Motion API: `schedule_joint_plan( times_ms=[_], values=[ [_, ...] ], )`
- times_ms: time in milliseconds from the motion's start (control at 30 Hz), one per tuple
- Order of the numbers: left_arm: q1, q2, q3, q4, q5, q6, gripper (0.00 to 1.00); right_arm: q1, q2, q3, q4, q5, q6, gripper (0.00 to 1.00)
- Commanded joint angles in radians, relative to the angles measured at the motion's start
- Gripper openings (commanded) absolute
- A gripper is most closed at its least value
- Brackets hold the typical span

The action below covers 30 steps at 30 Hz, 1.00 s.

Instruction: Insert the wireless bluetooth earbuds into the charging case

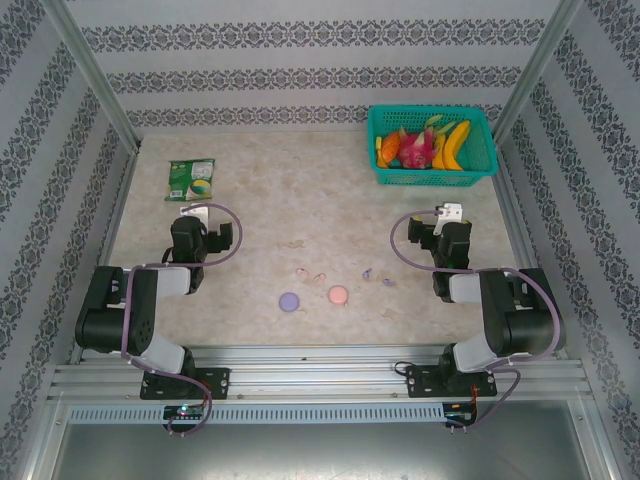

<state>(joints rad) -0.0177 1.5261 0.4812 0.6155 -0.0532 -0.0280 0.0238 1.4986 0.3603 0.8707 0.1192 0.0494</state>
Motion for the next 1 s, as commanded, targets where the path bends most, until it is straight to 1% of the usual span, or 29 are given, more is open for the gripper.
schedule_joint_plan(
  times_ms=[0, 100, 200, 267, 300, 367, 400, 467, 533, 667, 700, 767, 867, 967],
  values=[
    [0.007, -0.068, 0.105, -0.155, -0.022, 0.006, 1.00, 0.002, -0.089, 0.013, -0.022, 0.053, 0.015, 0.98],
    [0.006, -0.132, 0.188, -0.311, -0.045, -0.016, 1.00, 0.007, -0.224, 0.059, -0.250, 0.089, 0.052, 0.98],
    [0.004, -0.187, 0.259, -0.441, -0.037, -0.089, 1.00, 0.007, -0.365, 0.115, -0.474, 0.073, 0.164, 0.98],
    [-0.002, -0.223, 0.299, -0.531, -0.038, -0.158, 1.00, 0.005, -0.452, 0.186, -0.670, 0.045, 0.273, 0.98],
    [-0.005, -0.239, 0.321, -0.581, -0.036, -0.199, 1.00, 0.001, -0.495, 0.220, -0.758, 0.044, 0.363, 0.98],
    [-0.012, -0.266, 0.363, -0.675, -0.025, -0.274, 1.00, -0.005, -0.584, 0.272, -0.964, 0.084, 0.567, 0.98],
    [-0.018, -0.280, 0.382, -0.721, -0.012, -0.308, 1.00, -0.007, -0.633, 0.270, -0.997, 0.070, 0.604, 0.98],
    [-0.030, -0.296, 0.410, -0.801, 0.016, -0.373, 1.00, -0.008, -0.718, 0.231, -0.954, -0.049, 0.563, 0.98],
    [-0.046, -0.308, 0.434, -0.881, 0.045, -0.441, 1.00, -0.009, -0.779, 0.227, -0.979, -0.132, 0.558, 0.98],
    [-0.064, -0.331, 0.437, -0.957, 0.109, -0.547, 1.00, 0.008, -0.755, 0.331, -1.212, -0.270, 0.523, 0.97],
    [-0.066, -0.335, 0.432, -0.967, 0.128, -0.574, 1.00, 0.023, -0.739, 0.352, -1.265, -0.293, 0.522, 0.96],
    [-0.070, -0.339, 0.422, -0.978, 0.160, -0.614, 1.00, 0.068, -0.720, 0.377, -1.346, -0.287, 0.528, 0.93],
    [-0.074, -0.337, 0.403, -0.984, 0.193, -0.673, 1.00, 0.166, -0.692, 0.413, -1.454, -0.216, 0.564, 0.91],
    [-0.077, -0.321, 0.380, -0.976, 0.222, -0.735, 1.00, 0.267, -0.635, 0.444, -1.539, -0.142, 0.656, 0.88]
  ],
)
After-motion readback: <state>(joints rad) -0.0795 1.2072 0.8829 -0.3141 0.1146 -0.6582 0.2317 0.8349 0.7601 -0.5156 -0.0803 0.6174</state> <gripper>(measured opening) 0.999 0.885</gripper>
